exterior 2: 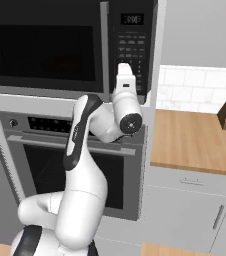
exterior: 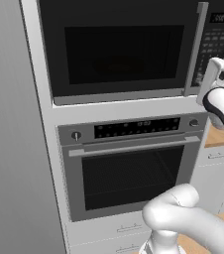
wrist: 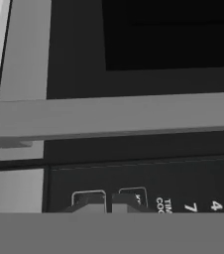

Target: Open the microwave, place the bowl with waffle inside the microwave, then close the microwave door and turn it on.

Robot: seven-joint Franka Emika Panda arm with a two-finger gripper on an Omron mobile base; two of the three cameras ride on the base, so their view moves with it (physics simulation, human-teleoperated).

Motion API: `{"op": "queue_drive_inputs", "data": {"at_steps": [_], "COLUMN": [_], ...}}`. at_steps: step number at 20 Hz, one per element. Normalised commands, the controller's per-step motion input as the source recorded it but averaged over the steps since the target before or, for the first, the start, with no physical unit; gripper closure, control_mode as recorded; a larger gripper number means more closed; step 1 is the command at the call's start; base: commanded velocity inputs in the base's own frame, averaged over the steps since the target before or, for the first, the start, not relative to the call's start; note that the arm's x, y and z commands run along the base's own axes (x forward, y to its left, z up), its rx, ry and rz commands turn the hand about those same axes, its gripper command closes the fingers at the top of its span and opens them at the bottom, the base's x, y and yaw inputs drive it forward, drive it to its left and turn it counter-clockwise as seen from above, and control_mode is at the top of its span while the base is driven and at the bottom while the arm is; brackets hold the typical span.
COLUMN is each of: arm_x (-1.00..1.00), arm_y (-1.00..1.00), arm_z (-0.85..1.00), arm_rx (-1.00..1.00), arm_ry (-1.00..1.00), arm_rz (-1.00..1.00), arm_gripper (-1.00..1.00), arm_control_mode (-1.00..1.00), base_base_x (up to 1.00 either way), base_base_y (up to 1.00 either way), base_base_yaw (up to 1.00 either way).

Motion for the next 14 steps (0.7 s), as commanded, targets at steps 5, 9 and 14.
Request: {"op": "queue_drive_inputs", "data": {"at_steps": [5,9,14], "arm_x": [0.08,0.0,-0.35], "arm_y": [-0.06,0.0,-0.11], "arm_z": [-0.13,-0.2,-0.01], "arm_rx": [0.0,0.0,0.01], "arm_ry": [0.0,0.0,-0.01], "arm_rz": [0.0,0.0,0.0], "arm_gripper": [1.0,1.0,1.0], "arm_control_mode": [-1.0,-1.0,-1.0], "base_base_x": [0.0,0.0,0.0], "base_base_y": [0.0,0.0,0.0], "base_base_yaw": [0.0,0.0,0.0]}}
